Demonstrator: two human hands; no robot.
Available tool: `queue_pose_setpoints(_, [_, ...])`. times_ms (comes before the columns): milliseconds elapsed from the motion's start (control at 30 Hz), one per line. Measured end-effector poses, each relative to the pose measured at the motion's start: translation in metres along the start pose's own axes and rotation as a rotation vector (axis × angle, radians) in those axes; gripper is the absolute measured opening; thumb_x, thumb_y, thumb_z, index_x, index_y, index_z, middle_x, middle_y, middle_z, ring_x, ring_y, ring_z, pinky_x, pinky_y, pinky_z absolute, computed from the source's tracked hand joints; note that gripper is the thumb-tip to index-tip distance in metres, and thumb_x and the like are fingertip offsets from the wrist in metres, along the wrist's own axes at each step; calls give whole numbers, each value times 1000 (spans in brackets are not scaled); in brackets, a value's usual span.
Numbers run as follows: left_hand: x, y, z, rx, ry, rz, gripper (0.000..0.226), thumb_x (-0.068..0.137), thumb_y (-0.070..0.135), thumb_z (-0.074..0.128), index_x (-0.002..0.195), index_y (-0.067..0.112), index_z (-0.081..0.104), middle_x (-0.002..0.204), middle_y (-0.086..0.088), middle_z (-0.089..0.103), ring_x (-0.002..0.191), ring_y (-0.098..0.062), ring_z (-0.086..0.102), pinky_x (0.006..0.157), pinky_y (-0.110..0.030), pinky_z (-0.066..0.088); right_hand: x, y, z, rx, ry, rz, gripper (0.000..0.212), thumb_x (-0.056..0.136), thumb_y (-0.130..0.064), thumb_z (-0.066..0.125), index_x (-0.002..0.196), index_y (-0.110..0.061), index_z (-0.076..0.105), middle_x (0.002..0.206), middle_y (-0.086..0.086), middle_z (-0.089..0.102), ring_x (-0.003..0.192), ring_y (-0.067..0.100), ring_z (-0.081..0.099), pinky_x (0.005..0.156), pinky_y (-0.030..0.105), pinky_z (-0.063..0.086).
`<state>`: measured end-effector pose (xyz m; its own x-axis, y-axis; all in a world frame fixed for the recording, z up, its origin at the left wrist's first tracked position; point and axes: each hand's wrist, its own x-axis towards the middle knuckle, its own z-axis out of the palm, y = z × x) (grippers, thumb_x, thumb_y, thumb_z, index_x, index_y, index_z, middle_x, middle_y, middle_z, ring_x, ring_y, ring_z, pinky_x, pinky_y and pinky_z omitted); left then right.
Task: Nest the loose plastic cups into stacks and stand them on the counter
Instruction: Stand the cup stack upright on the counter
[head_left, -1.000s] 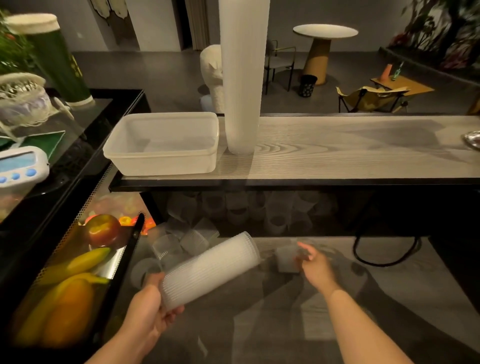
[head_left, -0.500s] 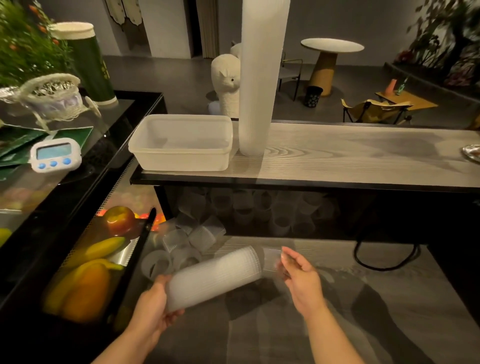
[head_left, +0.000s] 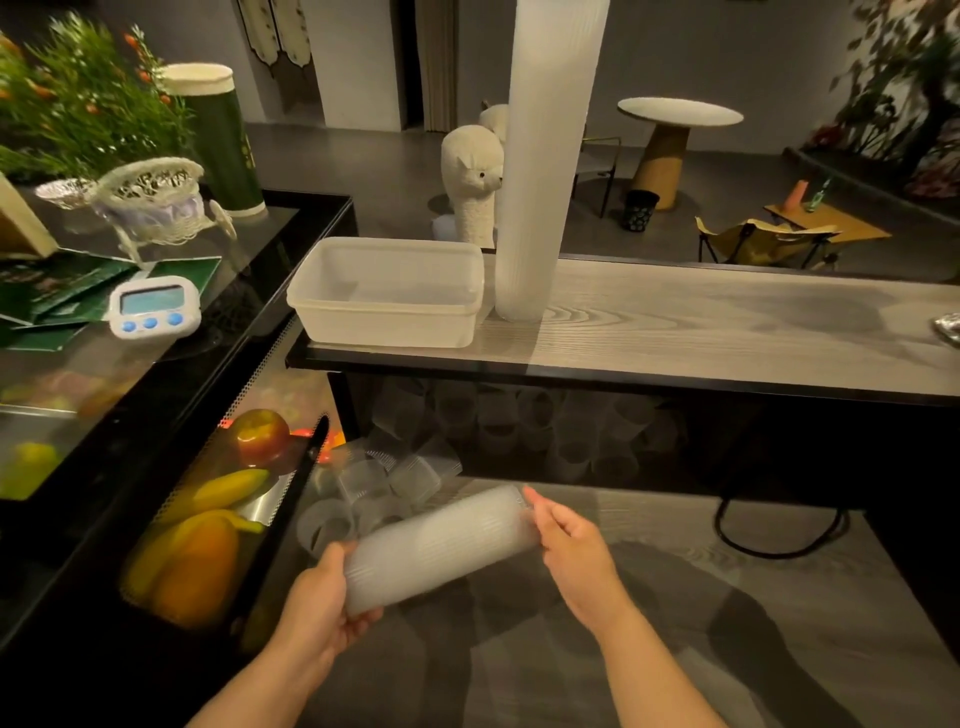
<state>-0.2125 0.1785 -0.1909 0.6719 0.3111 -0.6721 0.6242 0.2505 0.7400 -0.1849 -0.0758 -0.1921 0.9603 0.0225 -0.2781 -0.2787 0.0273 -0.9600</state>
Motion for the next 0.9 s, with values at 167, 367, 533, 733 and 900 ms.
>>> queue_pose_setpoints(167, [2,2,-2,-15,3,19,17,99,33,49,96,17,54,98,-21,58,75,-34,61,64,-37,46,-13,18,-56,-852,393,147,64,88,-54,59,146,-39,36,153,4,38,136,24,43,106,36,40])
queue_pose_setpoints(367, [12,4,-12,-46,-2,21,13,101,29,46,105,20,54,98,-21,56,75,-34,58,60,-37,45,-32,79,-74,-984,111,587,99,87,-43,68,156,-25,0,162,12,11,149,26,16,116,28,24])
queue_pose_setpoints(533, [17,1,-22,-86,-53,-59,23,97,34,48,108,16,57,98,-23,62,66,-32,59,53,-32,43,-14,64,-64,-476,450,356,61,81,-32,76,133,-14,48,115,17,65,102,35,63,90,42,51])
queue_pose_setpoints(733, [14,1,-30,-150,-122,-126,29,96,38,47,112,15,53,104,-27,59,67,-32,58,54,-32,43,6,-54,-36,192,211,98,18,97,-18,57,109,-8,66,97,12,70,85,23,64,71,33,51])
queue_pose_setpoints(900, [10,2,-39,-207,-148,-132,39,95,42,46,123,16,52,108,-28,56,64,-31,57,51,-30,42,20,-87,-10,132,-19,172,25,99,-16,51,117,-5,66,110,16,72,104,31,68,83,41,54])
